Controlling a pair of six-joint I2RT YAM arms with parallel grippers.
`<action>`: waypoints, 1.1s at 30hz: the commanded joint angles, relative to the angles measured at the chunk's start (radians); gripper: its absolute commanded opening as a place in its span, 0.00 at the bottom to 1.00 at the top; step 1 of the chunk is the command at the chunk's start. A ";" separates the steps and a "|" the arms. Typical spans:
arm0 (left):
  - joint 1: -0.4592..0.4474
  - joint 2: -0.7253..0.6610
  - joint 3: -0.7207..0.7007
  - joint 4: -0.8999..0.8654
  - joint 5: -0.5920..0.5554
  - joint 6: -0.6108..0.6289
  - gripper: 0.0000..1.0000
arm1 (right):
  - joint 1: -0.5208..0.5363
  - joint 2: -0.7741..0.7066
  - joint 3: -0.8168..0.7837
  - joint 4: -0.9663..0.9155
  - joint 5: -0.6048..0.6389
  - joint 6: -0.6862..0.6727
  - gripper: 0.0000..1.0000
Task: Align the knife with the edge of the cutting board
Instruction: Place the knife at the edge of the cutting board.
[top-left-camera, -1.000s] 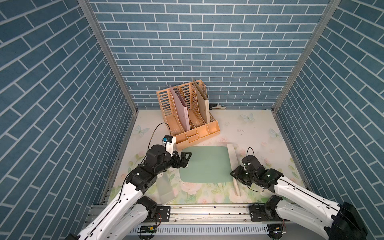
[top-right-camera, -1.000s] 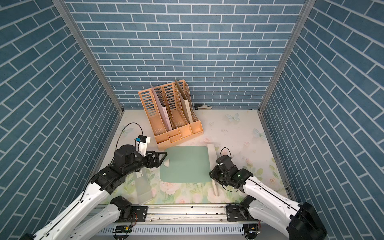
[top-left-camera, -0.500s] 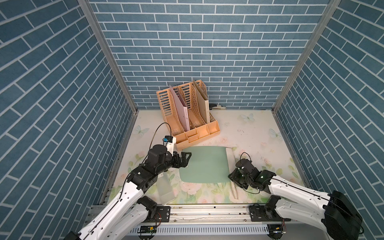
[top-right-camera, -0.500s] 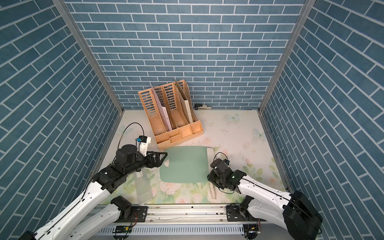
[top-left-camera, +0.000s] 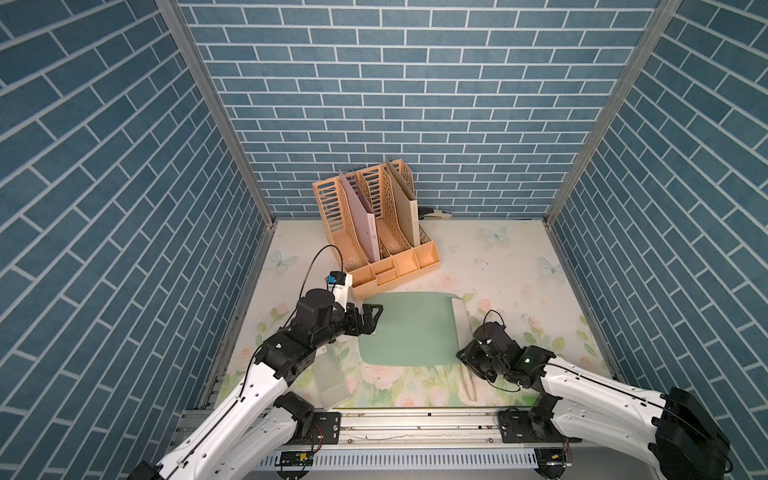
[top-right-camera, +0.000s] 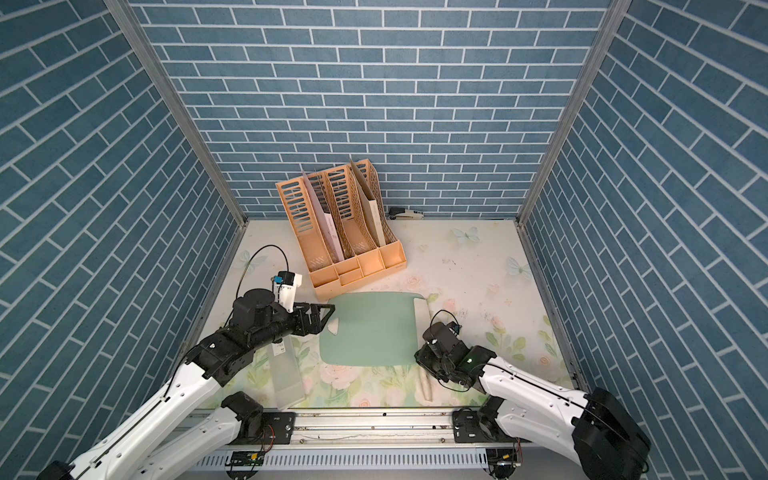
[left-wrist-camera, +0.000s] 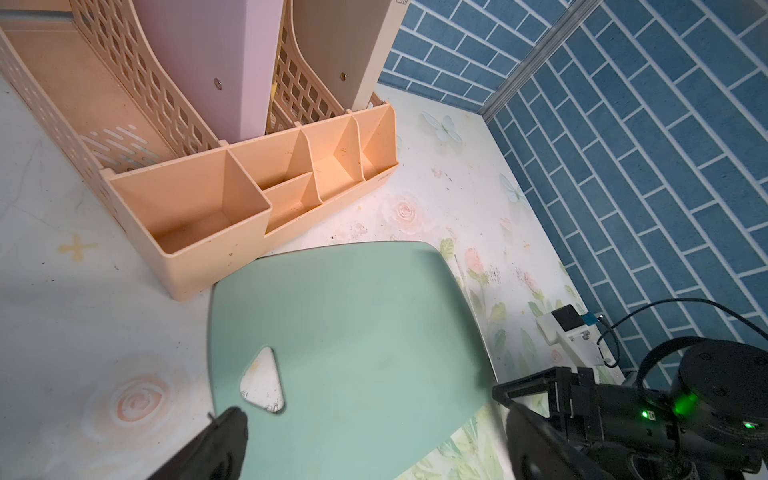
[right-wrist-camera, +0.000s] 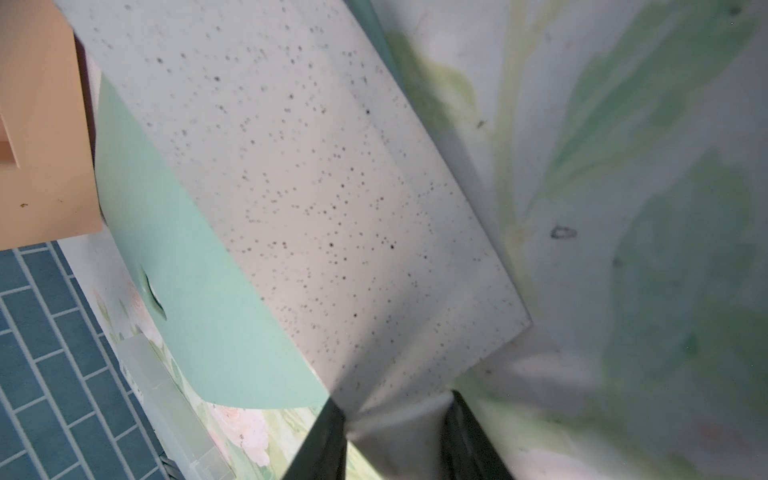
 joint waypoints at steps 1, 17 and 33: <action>-0.007 -0.002 -0.015 -0.003 -0.012 0.000 1.00 | 0.010 0.017 -0.036 0.029 0.024 0.025 0.00; -0.007 0.022 0.001 -0.026 -0.030 0.010 1.00 | 0.036 0.080 -0.038 0.061 0.040 0.021 0.23; -0.007 0.082 0.012 -0.047 -0.062 0.007 1.00 | 0.056 0.062 -0.034 0.000 0.118 -0.022 0.32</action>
